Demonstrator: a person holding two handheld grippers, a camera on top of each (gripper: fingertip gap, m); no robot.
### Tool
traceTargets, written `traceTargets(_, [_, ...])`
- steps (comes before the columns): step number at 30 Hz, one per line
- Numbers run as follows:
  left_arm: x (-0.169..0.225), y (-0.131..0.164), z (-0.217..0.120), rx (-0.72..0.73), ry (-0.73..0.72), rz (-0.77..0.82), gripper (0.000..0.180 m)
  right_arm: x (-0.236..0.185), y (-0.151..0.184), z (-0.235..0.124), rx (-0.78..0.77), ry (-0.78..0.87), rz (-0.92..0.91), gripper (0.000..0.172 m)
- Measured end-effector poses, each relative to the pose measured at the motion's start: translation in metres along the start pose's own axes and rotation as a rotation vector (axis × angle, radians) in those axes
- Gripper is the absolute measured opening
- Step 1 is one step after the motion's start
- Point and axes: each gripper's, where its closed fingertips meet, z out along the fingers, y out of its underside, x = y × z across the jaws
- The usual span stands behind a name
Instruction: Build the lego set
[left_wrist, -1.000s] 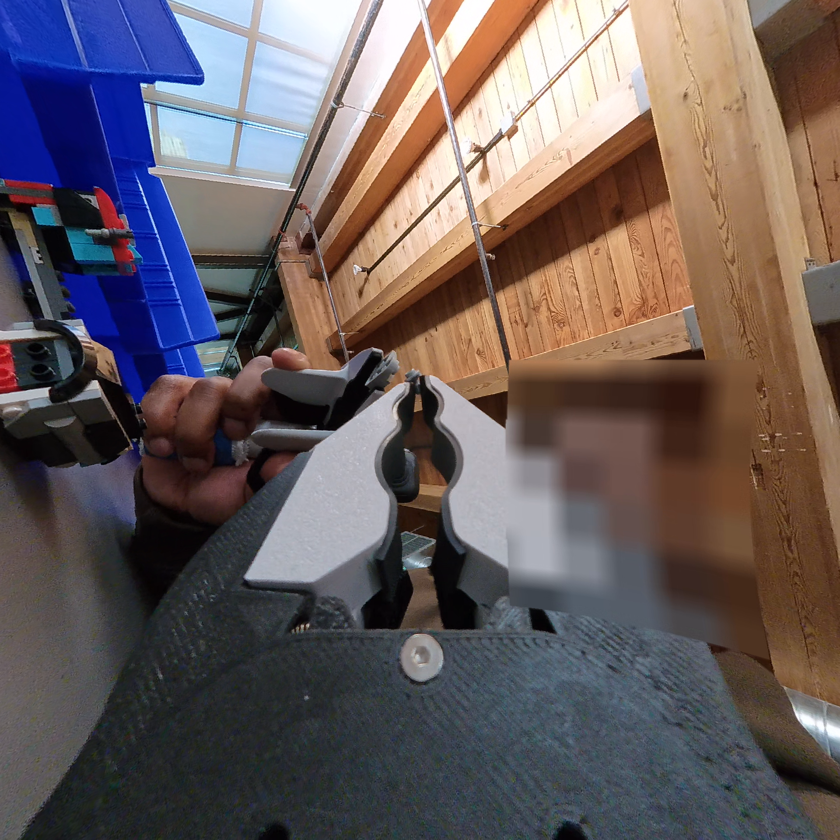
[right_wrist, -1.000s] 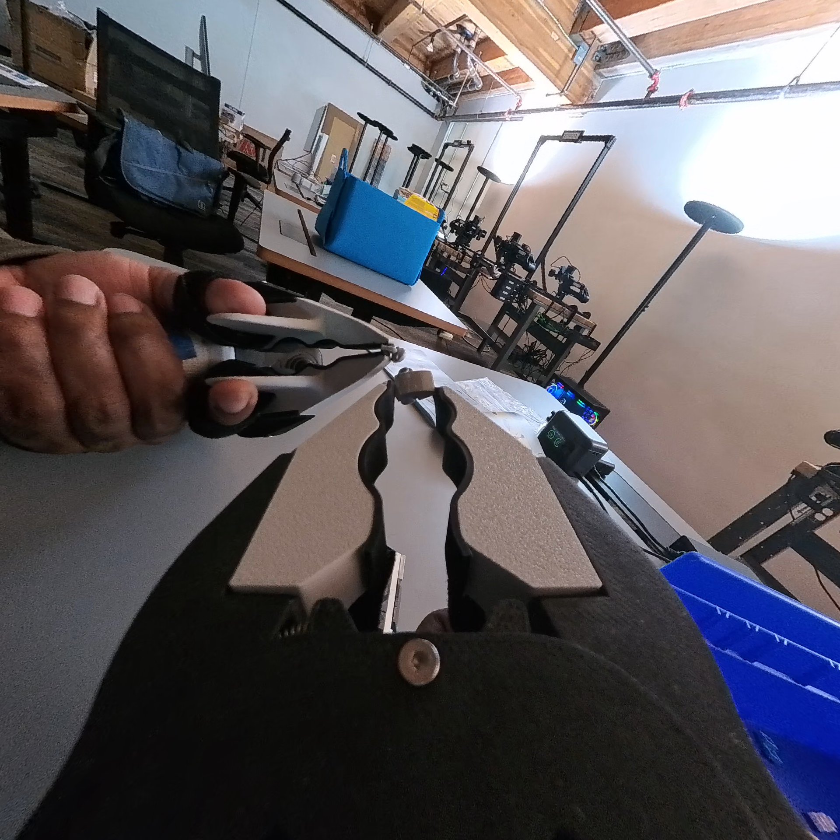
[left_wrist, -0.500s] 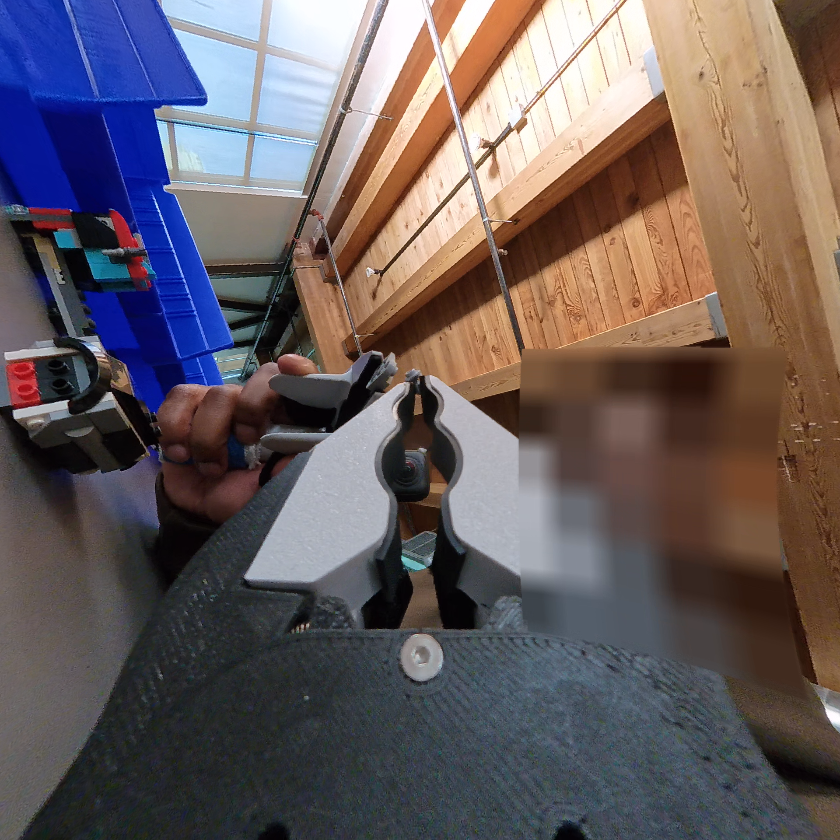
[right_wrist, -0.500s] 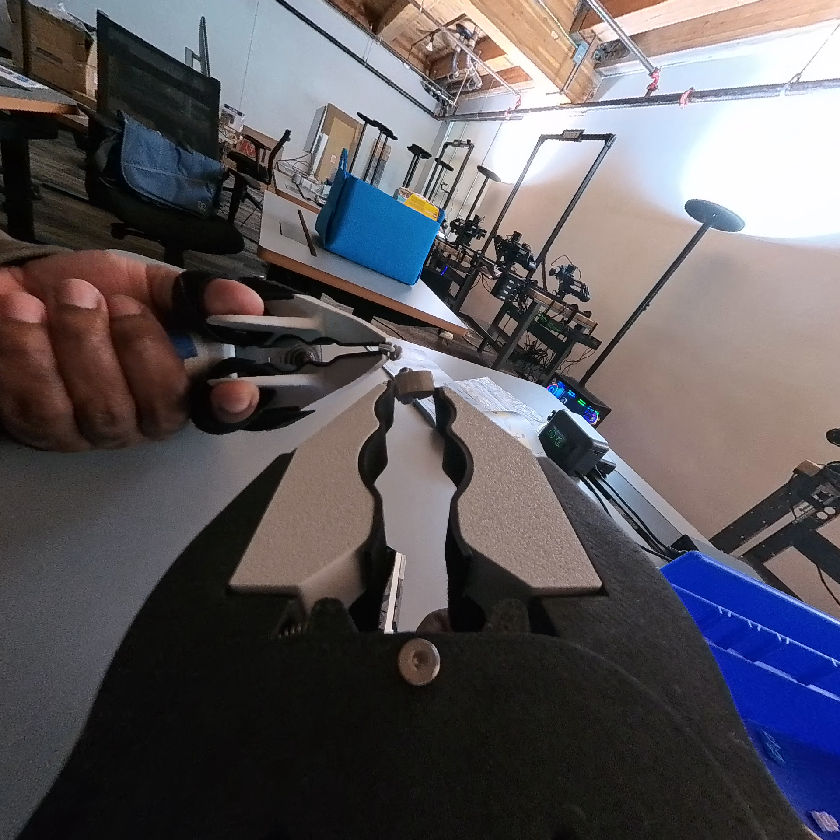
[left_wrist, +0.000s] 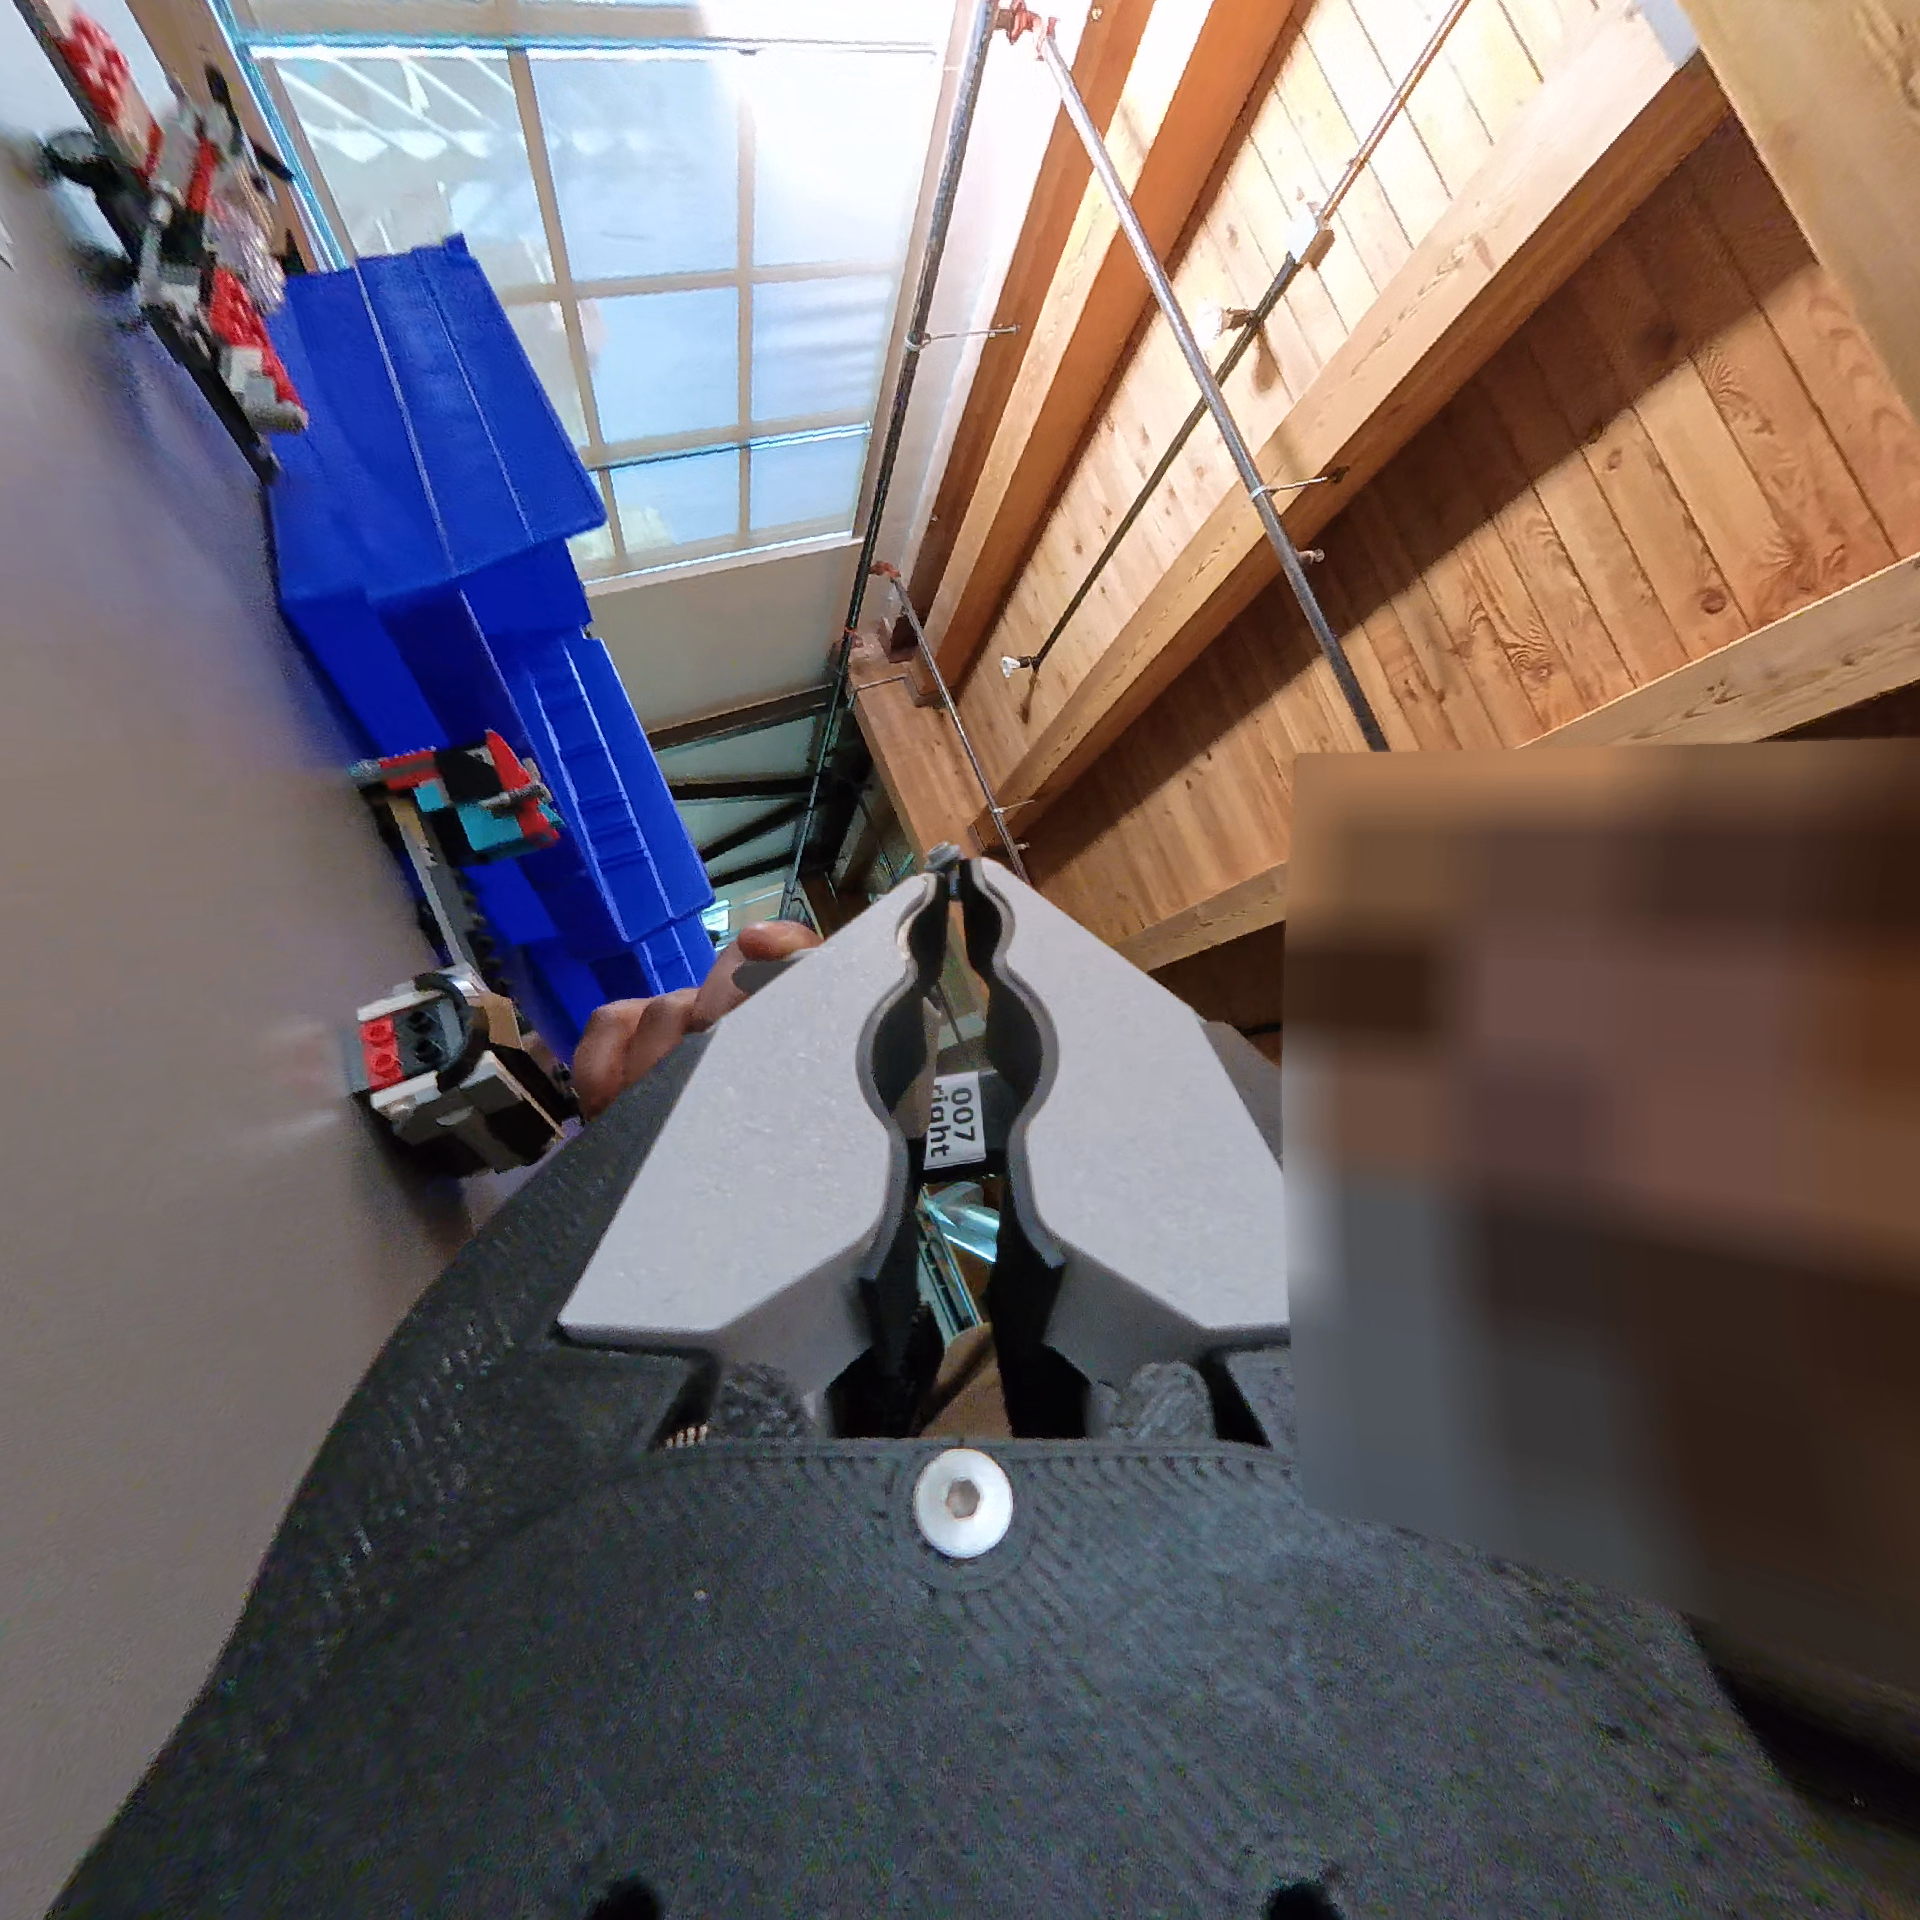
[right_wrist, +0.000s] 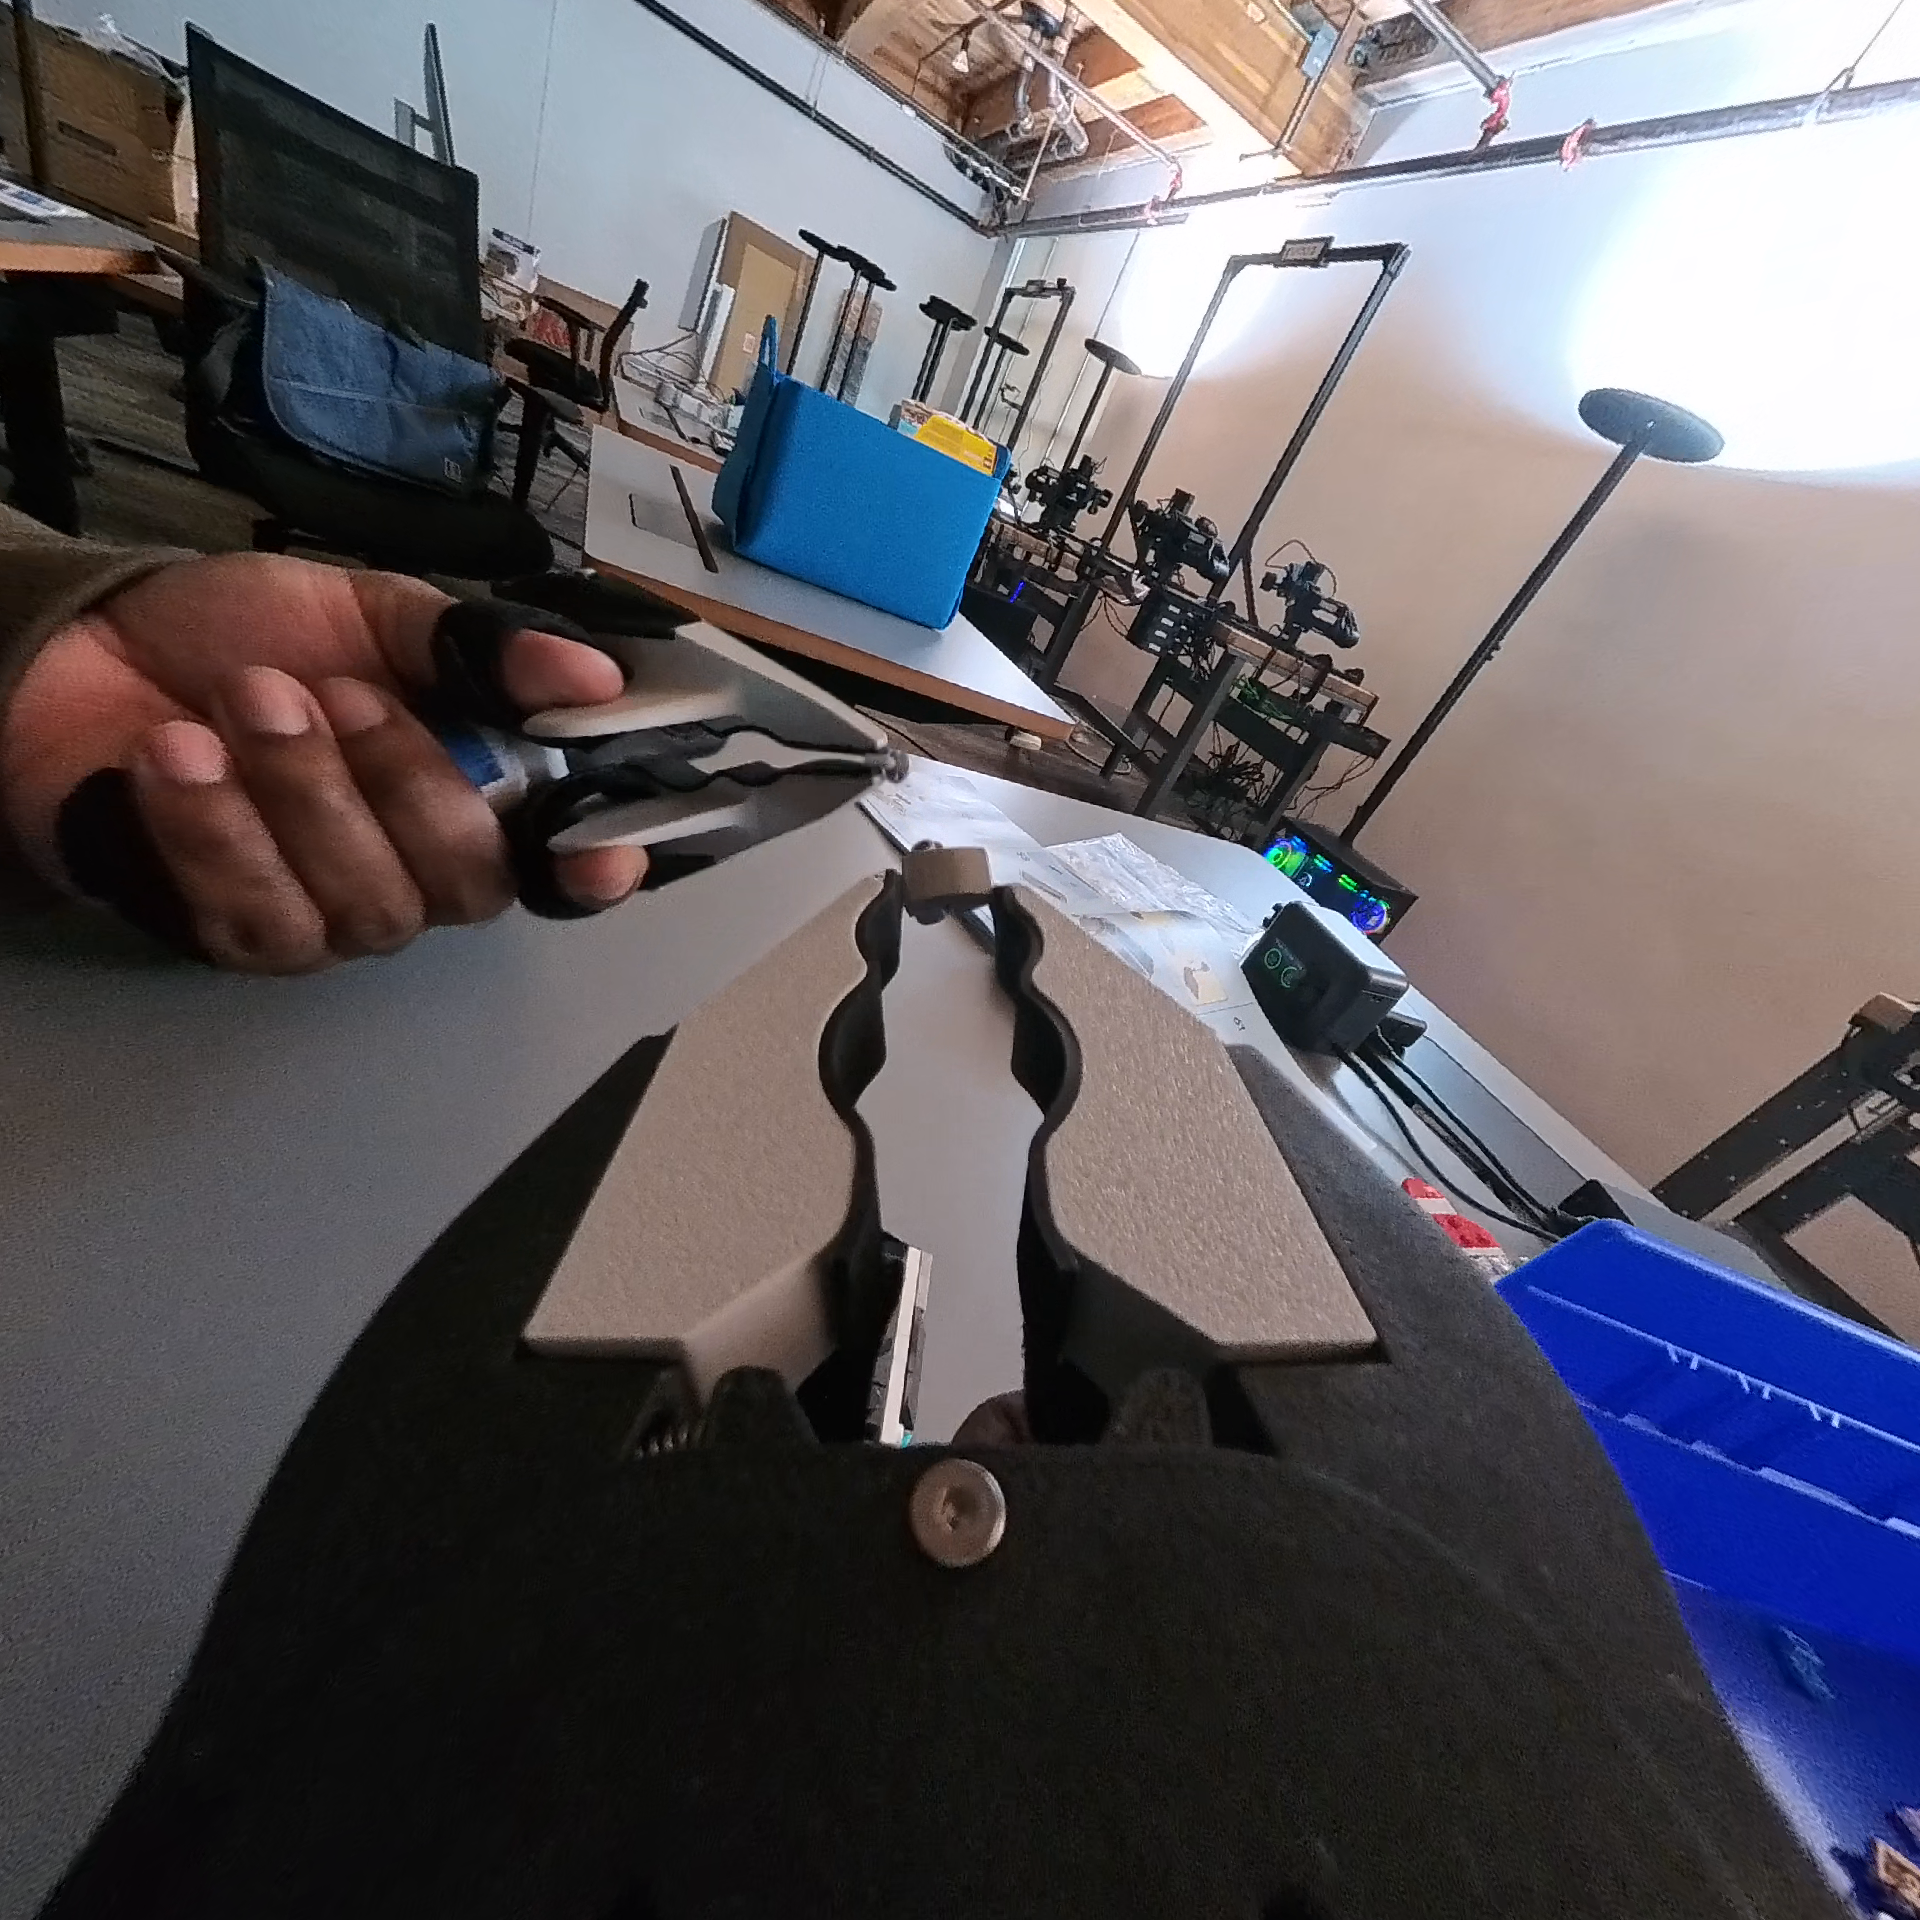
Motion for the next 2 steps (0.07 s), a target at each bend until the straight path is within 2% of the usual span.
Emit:
traceTargets(1, [-0.0005, -0.0026, -0.0012, 0.005, -0.001, 0.003, 0.004, 0.0004, 0.0008, 0.0002, -0.003, 0.0, 0.003, 0.018])
traceTargets(2, [-0.0012, -0.0048, -0.0023, 0.009, -0.001, 0.004, 0.004, 0.0008, 0.0015, 0.0003, -0.006, 0.001, 0.007, 0.018])
